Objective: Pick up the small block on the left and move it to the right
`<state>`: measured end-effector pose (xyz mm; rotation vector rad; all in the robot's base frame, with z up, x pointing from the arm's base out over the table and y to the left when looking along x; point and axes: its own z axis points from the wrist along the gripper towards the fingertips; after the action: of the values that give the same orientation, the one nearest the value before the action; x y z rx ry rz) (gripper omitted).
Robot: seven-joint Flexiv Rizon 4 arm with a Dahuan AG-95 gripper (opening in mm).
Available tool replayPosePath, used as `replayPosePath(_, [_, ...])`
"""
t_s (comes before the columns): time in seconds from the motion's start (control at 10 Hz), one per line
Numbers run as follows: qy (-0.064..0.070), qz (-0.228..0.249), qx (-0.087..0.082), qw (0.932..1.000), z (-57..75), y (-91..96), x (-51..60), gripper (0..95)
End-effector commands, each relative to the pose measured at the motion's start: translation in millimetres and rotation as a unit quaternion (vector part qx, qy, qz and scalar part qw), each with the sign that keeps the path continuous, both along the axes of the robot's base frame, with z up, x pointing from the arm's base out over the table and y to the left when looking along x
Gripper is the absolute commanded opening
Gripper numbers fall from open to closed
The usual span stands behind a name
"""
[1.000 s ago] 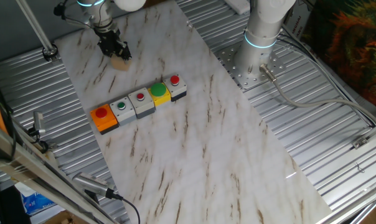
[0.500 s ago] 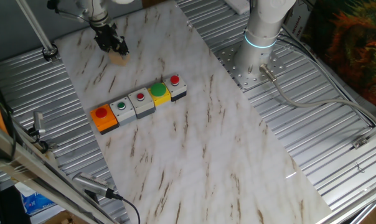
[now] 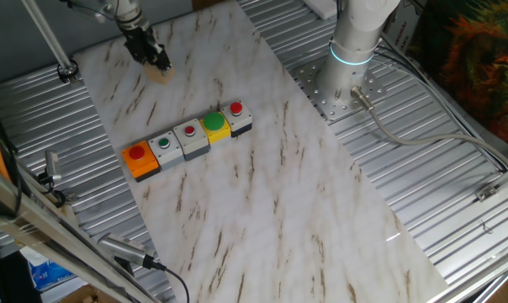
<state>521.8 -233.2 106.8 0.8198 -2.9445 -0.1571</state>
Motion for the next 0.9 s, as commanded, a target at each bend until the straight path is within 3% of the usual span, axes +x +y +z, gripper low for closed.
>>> replayPosePath(0.1, [0.007, -0.063, -0.019, 0.9978, 16.4, 1.7, -0.1, 38.0])
replayPosePath(0.5, [0.024, -0.185, -0.026, 0.9821, 44.0, 6.8, -3.0, 38.0])
replayPosePath(0.6, [0.027, -0.206, -0.023, 0.9779, 47.8, 10.2, -3.4, 19.0])
replayPosePath(0.8, [0.029, -0.229, -0.023, 0.9728, 51.3, 25.1, -4.0, 19.0])
replayPosePath(0.9, [0.027, -0.237, -0.024, 0.9709, 52.8, 42.2, -5.0, 19.0])
